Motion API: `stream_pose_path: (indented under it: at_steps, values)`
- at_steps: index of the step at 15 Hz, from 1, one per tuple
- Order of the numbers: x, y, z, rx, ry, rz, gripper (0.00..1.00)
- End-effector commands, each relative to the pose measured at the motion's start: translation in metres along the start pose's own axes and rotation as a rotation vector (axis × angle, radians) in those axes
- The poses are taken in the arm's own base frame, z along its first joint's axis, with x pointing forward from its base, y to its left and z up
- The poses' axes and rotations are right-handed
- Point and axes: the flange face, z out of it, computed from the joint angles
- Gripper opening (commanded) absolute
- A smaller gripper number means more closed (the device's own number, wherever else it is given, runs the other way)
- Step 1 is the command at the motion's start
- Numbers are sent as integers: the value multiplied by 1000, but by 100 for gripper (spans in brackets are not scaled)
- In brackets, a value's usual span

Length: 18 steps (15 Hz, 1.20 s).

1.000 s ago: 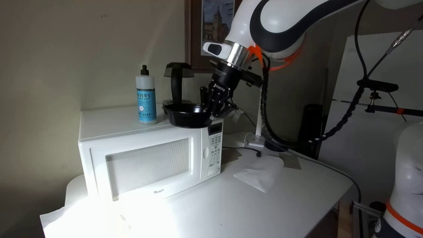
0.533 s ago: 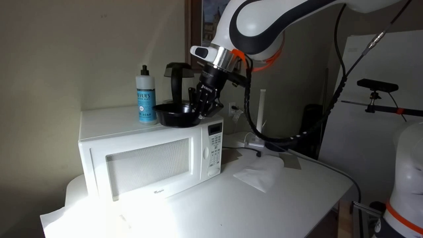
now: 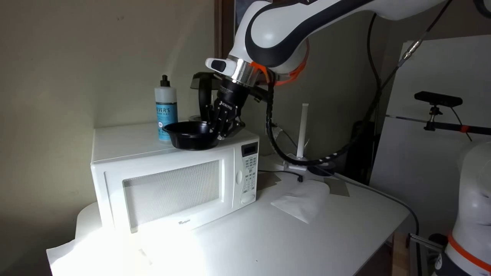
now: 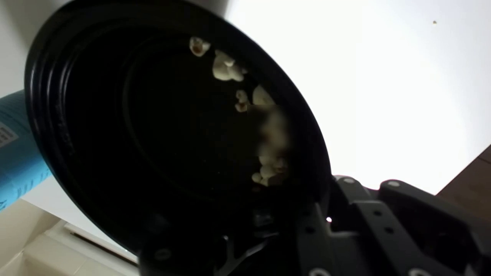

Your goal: Pick up the black bowl and put it on the microwave

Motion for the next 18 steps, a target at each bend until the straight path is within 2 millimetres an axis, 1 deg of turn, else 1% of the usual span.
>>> stream_pose_path:
  at_steps: [1,7,12,18]
  values:
    - [-1,16,8,4,10,-29,1]
    - [-4,41,12,-1,15,-63,1]
    - [-5,70,14,3,52,-102,1]
    - [-9,102,22,48,123,-139,1]
